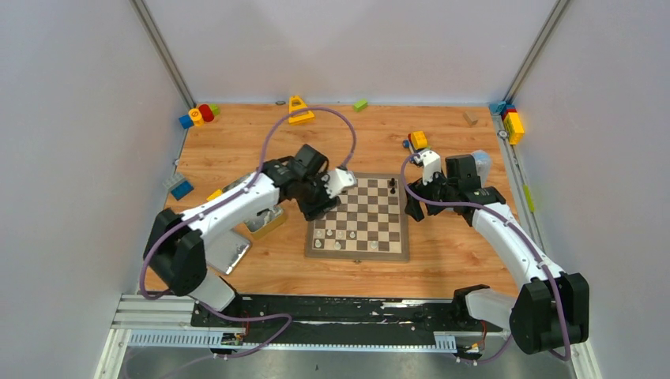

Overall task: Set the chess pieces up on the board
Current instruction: Place the chess piece on the chessboard, then pick up the chess piece from the storage box.

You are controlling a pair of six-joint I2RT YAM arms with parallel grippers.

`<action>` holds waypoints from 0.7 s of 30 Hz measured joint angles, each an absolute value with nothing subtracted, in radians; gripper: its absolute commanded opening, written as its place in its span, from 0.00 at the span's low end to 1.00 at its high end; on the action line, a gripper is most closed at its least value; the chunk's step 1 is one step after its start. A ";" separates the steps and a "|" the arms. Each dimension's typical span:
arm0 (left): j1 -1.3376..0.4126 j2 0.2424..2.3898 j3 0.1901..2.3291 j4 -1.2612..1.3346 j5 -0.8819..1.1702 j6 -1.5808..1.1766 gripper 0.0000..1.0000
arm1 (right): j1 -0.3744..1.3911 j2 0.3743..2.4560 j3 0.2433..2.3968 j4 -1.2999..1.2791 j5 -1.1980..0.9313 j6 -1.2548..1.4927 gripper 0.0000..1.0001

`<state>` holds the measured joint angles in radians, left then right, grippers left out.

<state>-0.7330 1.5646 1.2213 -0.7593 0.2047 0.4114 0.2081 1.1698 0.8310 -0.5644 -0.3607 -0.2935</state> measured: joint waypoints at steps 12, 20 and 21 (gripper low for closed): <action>-0.242 1.409 1.092 -0.701 0.040 0.368 0.57 | 0.208 1.170 0.831 -0.565 -0.369 -0.294 0.75; -0.078 1.606 1.109 -0.633 0.017 0.362 0.47 | 0.208 1.169 0.831 -0.566 -0.376 -0.294 0.75; -0.075 1.635 1.116 -0.628 0.020 0.365 0.46 | 0.208 1.170 0.831 -0.566 -0.376 -0.294 0.75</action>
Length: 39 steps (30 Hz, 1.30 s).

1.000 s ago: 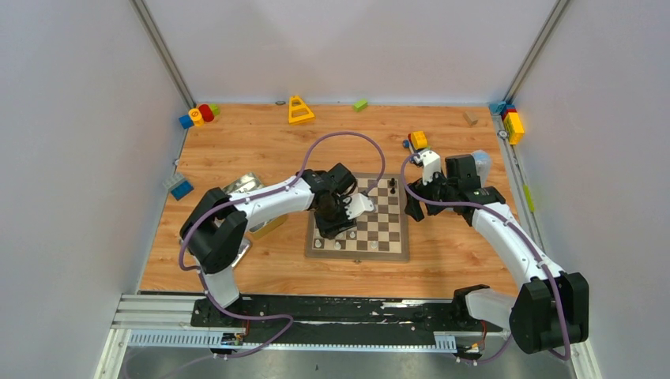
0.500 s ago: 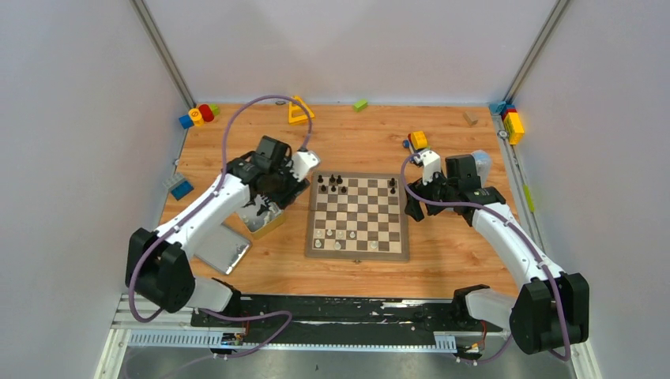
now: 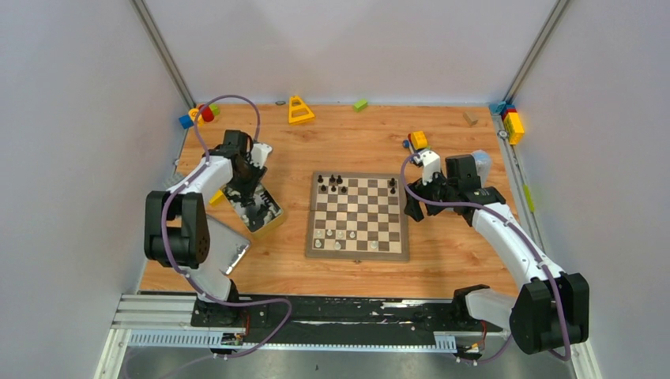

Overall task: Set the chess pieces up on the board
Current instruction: Pick up the chess piece from the storage box.

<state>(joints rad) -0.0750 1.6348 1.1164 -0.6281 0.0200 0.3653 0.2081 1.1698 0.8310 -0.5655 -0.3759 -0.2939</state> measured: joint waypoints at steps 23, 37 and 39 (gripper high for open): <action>-0.072 1.776 1.155 -0.538 0.172 0.607 0.45 | 0.208 1.170 0.831 -0.569 -0.376 -0.295 0.75; -0.065 1.810 1.146 -0.501 0.183 0.662 0.21 | 0.208 1.171 0.831 -0.569 -0.376 -0.298 0.75; -0.058 1.810 1.145 -0.494 0.191 0.664 0.17 | 0.208 1.172 0.831 -0.569 -0.376 -0.298 0.75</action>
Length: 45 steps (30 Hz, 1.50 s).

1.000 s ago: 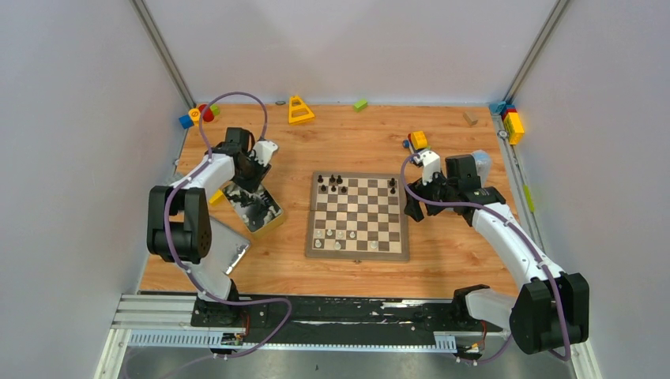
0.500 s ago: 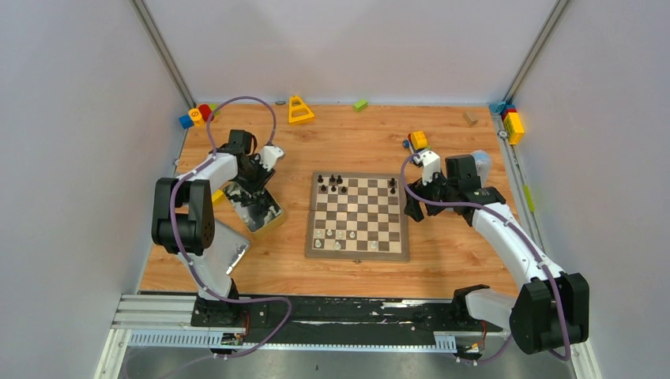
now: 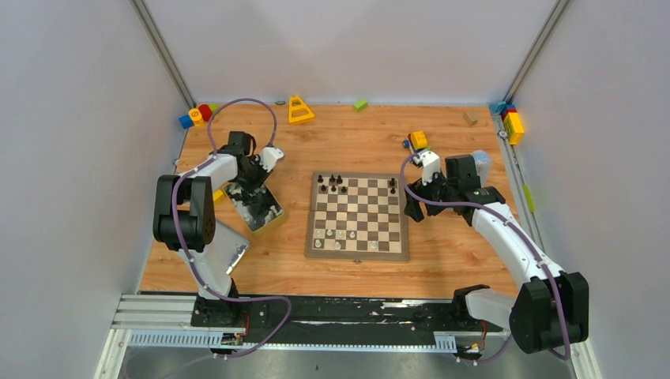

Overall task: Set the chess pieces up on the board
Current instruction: Pick up the chess piece from the storage box, then place the chess piece on the chessboard.

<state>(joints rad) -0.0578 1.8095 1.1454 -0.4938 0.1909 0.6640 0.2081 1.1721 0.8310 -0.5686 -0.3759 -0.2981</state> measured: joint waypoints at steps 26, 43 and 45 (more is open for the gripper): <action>-0.155 1.414 1.087 -0.688 0.503 0.646 0.15 | 0.207 1.201 0.913 -0.597 -0.674 -0.307 0.76; -0.805 1.487 1.388 -0.668 0.376 0.524 0.16 | 0.266 1.546 1.112 -0.366 -1.183 -0.015 0.75; -0.827 1.506 1.391 -0.667 0.352 0.517 0.16 | 0.279 1.548 1.116 -0.351 -1.198 0.010 0.74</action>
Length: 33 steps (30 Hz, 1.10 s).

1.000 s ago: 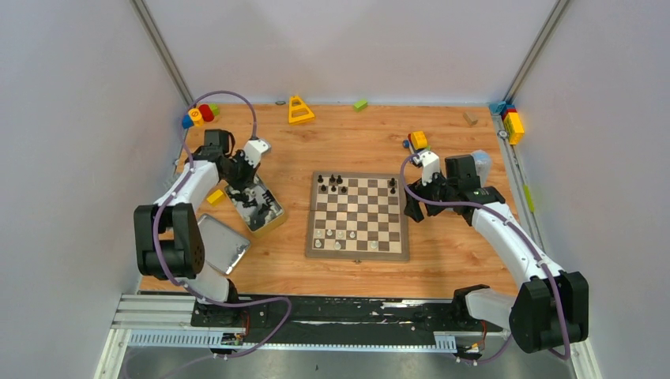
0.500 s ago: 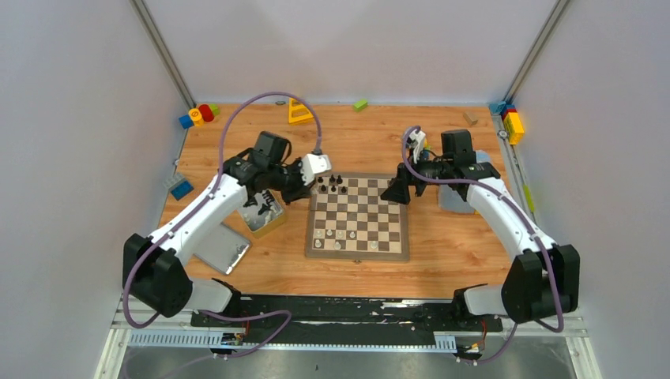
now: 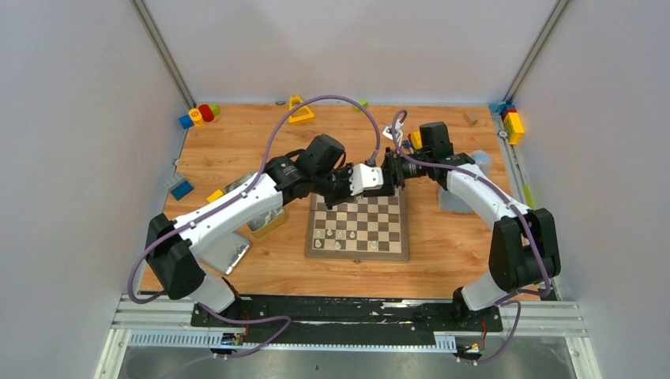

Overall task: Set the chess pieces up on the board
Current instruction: Place the chess piece on the chessboard.

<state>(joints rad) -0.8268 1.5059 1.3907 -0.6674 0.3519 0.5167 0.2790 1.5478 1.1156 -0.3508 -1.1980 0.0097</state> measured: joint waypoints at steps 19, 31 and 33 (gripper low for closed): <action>-0.867 1.533 1.391 -0.669 0.244 0.479 0.17 | 0.345 1.600 1.124 -0.316 -1.199 0.068 0.49; -0.871 1.535 1.391 -0.670 0.220 0.476 0.19 | 0.358 1.617 1.157 -0.316 -1.198 0.077 0.28; -0.871 1.537 1.391 -0.669 0.217 0.476 0.19 | 0.358 1.617 1.157 -0.317 -1.198 0.077 0.35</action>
